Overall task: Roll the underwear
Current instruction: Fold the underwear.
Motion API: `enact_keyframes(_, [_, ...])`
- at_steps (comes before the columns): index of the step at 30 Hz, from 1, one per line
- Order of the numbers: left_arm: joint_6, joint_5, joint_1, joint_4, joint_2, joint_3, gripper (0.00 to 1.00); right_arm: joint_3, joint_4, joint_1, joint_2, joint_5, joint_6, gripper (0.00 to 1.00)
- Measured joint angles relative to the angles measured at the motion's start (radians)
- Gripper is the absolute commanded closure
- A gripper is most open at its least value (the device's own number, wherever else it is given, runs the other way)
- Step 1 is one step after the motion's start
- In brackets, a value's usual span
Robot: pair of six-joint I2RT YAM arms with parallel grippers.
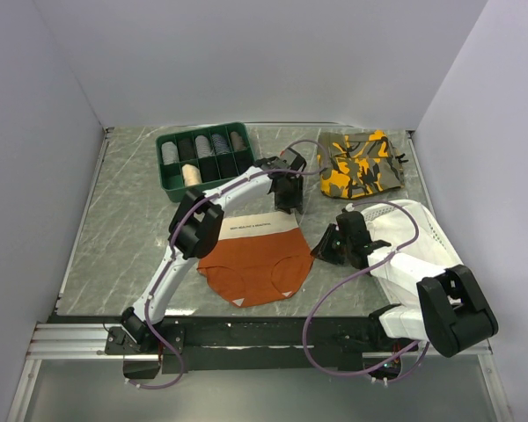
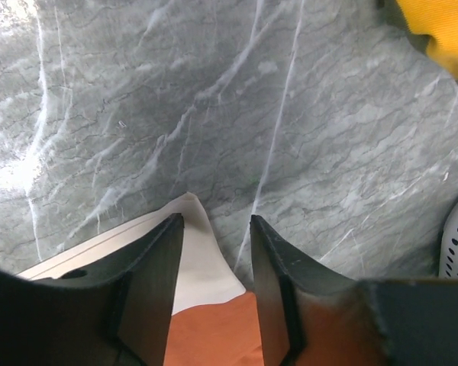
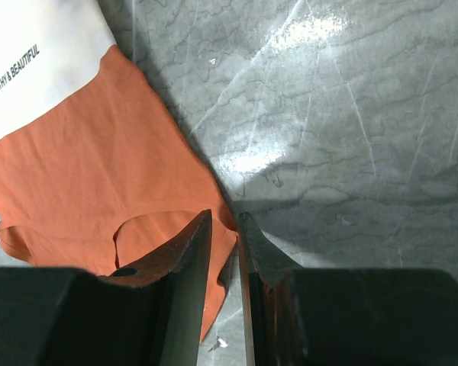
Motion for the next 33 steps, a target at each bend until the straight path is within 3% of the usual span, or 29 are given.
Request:
enact_keyframes(18, [0.003, 0.001, 0.0, -0.007, 0.012, 0.006, 0.75, 0.005, 0.032, -0.003, 0.036, -0.008, 0.004, 0.72])
enact_keyframes(27, [0.003, 0.005, 0.0, 0.001, 0.014, 0.0, 0.83, -0.002, 0.033, -0.003, 0.035, -0.015, 0.008, 0.87])
enact_keyframes(31, [0.001, 0.014, 0.0, 0.02, 0.013, -0.01, 0.86, -0.008, 0.034, -0.004, 0.03, -0.027, 0.007, 1.0])
enact_keyframes(33, [-0.001, 0.021, 0.0, 0.029, 0.013, -0.012, 0.86, -0.017, 0.036, -0.004, 0.015, -0.033, 0.005, 1.0])
